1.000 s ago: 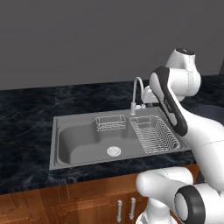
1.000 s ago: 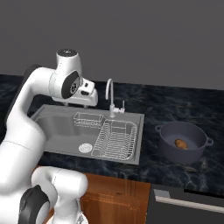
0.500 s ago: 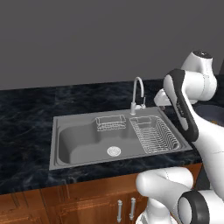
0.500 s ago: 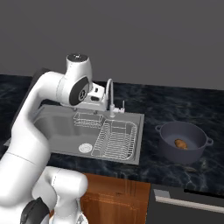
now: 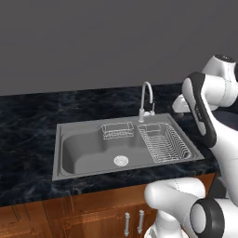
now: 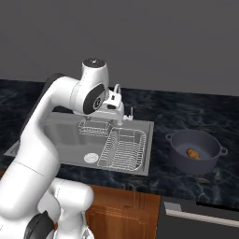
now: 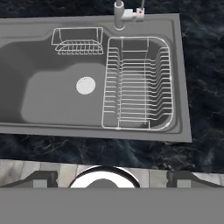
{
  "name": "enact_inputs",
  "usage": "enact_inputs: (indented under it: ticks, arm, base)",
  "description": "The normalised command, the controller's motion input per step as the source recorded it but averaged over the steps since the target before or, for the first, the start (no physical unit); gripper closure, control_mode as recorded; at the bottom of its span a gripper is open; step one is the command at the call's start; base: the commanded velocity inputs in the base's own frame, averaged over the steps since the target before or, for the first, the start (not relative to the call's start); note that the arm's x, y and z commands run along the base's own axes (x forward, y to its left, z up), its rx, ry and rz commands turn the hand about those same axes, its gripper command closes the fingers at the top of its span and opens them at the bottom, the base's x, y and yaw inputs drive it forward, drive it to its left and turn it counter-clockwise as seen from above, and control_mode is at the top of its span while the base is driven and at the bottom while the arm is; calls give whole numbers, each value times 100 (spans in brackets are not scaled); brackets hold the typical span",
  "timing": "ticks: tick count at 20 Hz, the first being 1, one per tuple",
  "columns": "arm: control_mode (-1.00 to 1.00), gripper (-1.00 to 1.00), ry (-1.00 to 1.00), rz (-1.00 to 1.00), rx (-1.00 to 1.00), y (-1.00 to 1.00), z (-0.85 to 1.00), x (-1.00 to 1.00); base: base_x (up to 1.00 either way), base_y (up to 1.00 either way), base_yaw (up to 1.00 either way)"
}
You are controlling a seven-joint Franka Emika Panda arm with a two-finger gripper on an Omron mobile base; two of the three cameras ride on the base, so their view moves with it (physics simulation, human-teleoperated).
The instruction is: Dump the potato from the pot into the sink. Then turn on the water and wash the potato. Then turn off the water and put the potato back in the pot.
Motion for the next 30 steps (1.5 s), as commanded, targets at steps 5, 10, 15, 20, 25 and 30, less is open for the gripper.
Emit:
enact_inputs:
  ticks: [5,10,15,20,25,30]
  arm:
    - [-100,-100,0,0,0,-22,0,0]
    - [-100,-100,0,0,0,-31,0,0]
    - [-100,-100,0,0,0,-33,-1,2]
    - [100,-100,0,0,0,-20,-2,1]
    - [100,-100,0,0,0,0,0,0]
    - [100,-100,0,0,0,0,0,0]
  base:
    - [0,0,0]
    - [0,0,0]
    - [0,0,0]
    - [0,-4,0]
    - [-35,-43,0]
    - [-44,-64,0]
